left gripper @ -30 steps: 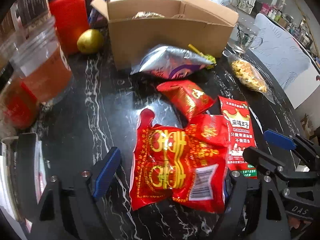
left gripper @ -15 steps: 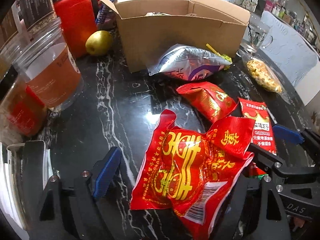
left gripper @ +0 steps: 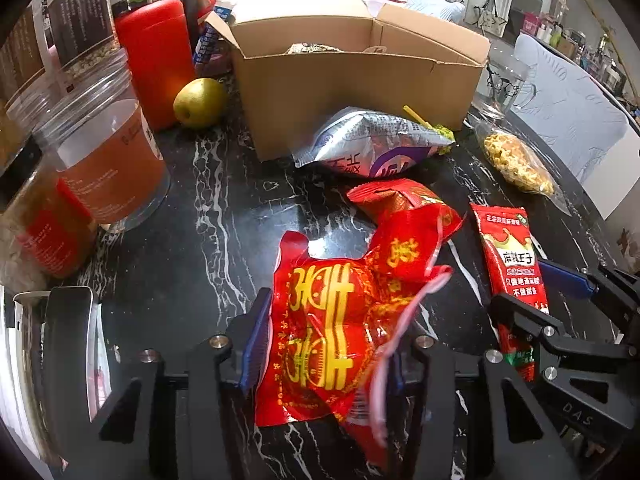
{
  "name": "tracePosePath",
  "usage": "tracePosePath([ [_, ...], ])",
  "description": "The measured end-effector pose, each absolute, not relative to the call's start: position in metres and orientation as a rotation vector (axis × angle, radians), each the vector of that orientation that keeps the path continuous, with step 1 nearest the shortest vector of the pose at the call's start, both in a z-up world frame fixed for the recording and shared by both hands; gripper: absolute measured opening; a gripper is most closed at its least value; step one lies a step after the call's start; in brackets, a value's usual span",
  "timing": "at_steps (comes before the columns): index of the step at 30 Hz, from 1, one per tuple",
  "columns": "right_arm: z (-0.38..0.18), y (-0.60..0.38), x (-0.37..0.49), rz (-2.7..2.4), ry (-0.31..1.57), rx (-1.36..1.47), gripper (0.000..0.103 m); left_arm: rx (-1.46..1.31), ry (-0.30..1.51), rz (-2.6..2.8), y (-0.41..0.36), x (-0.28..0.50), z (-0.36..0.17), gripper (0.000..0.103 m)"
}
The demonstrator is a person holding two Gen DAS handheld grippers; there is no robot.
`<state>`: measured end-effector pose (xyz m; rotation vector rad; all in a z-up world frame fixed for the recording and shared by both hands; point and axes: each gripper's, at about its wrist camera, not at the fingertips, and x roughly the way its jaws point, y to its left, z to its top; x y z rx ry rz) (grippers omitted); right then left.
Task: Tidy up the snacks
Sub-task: 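Grasp the red snack bag with the left gripper while the right grasps the red spicy-strip packet, then carry the red snack bag and spicy-strip packet over the cardboard box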
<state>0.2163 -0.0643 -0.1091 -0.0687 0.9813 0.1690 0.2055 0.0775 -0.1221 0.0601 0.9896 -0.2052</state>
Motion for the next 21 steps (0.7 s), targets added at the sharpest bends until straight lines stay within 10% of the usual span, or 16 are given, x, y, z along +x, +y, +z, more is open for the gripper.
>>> tracePosePath([
  [21, -0.073, -0.089, 0.178, 0.226, 0.880, 0.046, 0.046, 0.042, 0.930, -0.266, 0.055, 0.172, -0.097, 0.044],
])
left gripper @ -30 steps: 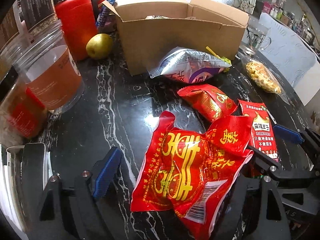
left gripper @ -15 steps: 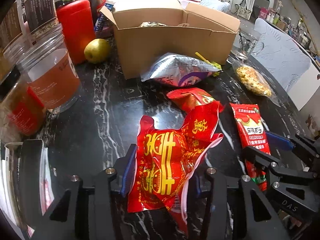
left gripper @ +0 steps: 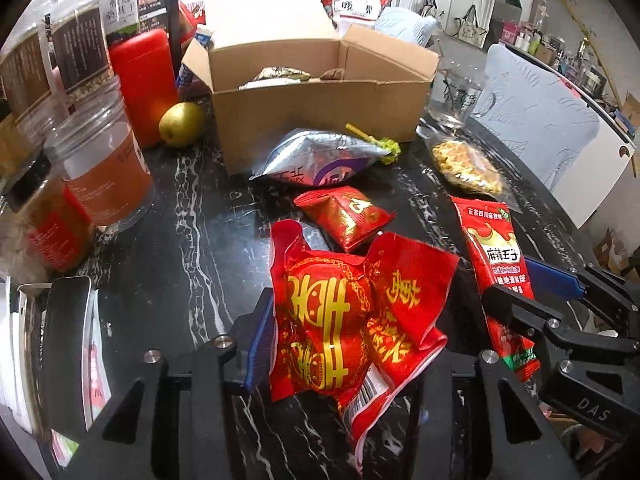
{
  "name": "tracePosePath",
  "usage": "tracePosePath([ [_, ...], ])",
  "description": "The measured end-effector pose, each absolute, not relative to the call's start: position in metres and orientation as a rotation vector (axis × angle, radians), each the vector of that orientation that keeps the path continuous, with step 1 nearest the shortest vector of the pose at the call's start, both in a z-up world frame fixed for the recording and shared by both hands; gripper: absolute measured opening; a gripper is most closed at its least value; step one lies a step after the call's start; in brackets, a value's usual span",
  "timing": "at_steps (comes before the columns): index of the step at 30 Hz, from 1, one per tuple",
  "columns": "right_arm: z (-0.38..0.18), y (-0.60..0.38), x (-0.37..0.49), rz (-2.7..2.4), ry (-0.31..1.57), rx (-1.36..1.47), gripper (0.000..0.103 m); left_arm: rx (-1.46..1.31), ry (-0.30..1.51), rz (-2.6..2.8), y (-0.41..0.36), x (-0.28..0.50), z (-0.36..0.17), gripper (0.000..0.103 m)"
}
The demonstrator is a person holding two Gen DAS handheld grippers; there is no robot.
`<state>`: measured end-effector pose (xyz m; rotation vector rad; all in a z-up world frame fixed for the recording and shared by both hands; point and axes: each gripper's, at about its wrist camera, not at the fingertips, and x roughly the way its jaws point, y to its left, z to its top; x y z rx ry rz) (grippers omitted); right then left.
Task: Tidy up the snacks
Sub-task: 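Carry the red snack bag and spicy-strip packet over the cardboard box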
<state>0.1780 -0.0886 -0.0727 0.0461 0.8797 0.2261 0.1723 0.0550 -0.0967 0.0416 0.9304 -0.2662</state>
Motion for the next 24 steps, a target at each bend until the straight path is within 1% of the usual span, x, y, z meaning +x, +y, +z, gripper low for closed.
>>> tracePosePath([
  [14, -0.047, -0.095, 0.154, 0.256, 0.802, 0.066, 0.046, 0.045, 0.818, -0.275, 0.048, 0.149, -0.057, 0.044],
  [24, -0.016, -0.099, 0.168, 0.281, 0.734, 0.052, 0.046, 0.019, 0.748, -0.290, 0.045, 0.164, -0.025, 0.044],
])
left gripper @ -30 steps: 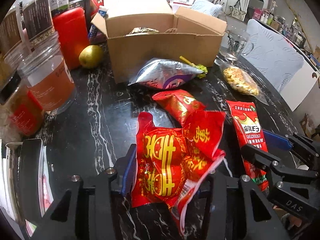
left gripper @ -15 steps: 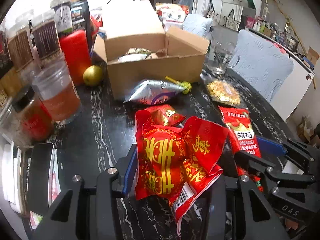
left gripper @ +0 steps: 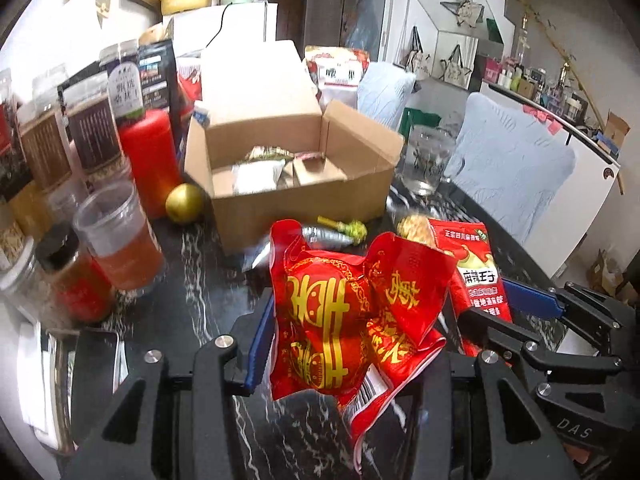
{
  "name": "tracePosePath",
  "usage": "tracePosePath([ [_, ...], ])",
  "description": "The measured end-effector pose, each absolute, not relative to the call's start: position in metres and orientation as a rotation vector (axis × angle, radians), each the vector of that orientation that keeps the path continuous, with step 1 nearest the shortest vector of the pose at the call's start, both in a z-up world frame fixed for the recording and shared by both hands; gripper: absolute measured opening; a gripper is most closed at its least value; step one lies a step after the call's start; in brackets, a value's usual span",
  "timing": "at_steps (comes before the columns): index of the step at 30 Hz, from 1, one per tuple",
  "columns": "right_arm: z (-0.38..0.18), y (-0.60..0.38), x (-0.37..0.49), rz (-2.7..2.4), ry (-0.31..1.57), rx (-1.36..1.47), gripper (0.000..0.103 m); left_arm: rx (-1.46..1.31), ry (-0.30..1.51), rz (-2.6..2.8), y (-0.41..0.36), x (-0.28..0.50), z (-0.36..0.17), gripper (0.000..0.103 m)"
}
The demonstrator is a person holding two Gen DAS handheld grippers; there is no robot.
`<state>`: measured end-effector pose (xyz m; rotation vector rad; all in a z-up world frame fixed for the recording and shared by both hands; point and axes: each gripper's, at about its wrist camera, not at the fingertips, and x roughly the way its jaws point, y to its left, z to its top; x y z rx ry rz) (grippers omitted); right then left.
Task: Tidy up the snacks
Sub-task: 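Carry the red snack bag and spicy-strip packet over the cardboard box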
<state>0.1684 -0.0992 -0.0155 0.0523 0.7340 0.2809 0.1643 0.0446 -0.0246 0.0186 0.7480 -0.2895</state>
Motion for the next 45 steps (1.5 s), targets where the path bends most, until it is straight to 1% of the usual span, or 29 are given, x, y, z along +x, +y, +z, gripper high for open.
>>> tracePosePath([
  [9, 0.006, -0.095, 0.202, 0.315, 0.695, 0.035, 0.046, 0.010, 0.695, -0.293, 0.040, 0.201, 0.000, 0.044],
  [23, 0.019, -0.093, 0.278, 0.347, 0.661, 0.017, 0.046, -0.005, 0.658, -0.281, 0.038, 0.278, 0.013, 0.044],
  [45, 0.015, -0.089, 0.410, 0.389, 0.633, -0.039, 0.046, -0.012, 0.660, -0.227, 0.047, 0.399, 0.005, 0.044],
])
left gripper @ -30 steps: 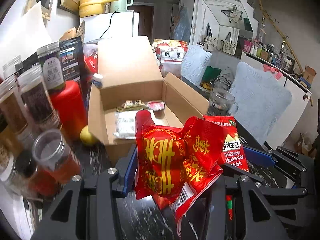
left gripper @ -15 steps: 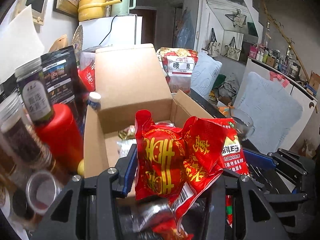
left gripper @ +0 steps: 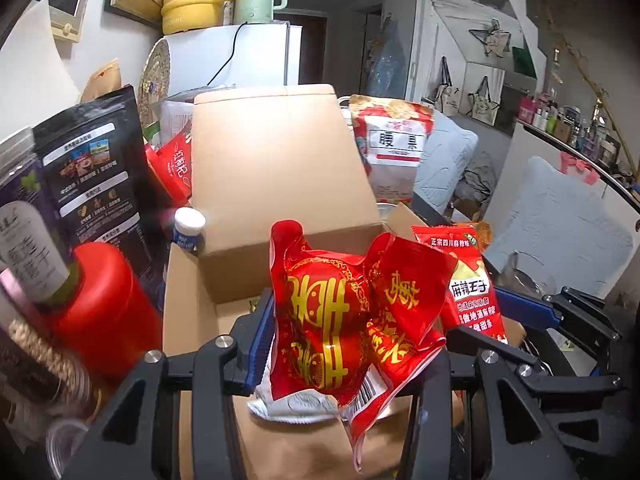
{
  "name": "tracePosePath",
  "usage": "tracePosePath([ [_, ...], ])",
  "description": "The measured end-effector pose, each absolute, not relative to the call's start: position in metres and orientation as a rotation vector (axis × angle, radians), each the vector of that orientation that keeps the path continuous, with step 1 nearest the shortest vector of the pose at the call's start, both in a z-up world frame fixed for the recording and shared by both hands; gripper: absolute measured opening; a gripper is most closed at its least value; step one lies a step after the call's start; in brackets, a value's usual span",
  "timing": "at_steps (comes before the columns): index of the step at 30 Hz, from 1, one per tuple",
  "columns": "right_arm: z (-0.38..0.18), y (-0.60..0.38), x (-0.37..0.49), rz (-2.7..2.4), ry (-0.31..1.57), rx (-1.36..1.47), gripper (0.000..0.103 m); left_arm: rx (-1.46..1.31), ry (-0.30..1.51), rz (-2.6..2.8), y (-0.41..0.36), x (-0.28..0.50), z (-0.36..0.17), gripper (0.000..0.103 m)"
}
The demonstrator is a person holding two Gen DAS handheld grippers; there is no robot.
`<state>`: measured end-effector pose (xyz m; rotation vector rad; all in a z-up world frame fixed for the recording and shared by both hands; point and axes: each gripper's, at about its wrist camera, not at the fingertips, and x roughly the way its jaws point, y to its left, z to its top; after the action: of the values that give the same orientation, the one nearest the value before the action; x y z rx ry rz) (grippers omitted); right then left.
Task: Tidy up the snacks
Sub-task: 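Carry the red snack bag and spicy-strip packet over the cardboard box, then lower both packets into the cardboard box and open both grippers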
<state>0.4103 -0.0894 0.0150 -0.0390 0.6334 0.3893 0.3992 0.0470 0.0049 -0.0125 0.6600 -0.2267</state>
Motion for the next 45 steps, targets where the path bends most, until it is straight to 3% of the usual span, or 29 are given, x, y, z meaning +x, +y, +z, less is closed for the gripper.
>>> tracePosePath([
  [32, -0.043, -0.070, 0.501, 0.383, 0.841, -0.116, 0.048, 0.002, 0.984, -0.115, 0.042, 0.493, -0.069, 0.047],
  [45, -0.019, -0.072, 0.484, 0.348, 0.816, -0.124, 0.060, -0.018, 1.020, -0.086, 0.041, 0.492, -0.059, 0.048],
])
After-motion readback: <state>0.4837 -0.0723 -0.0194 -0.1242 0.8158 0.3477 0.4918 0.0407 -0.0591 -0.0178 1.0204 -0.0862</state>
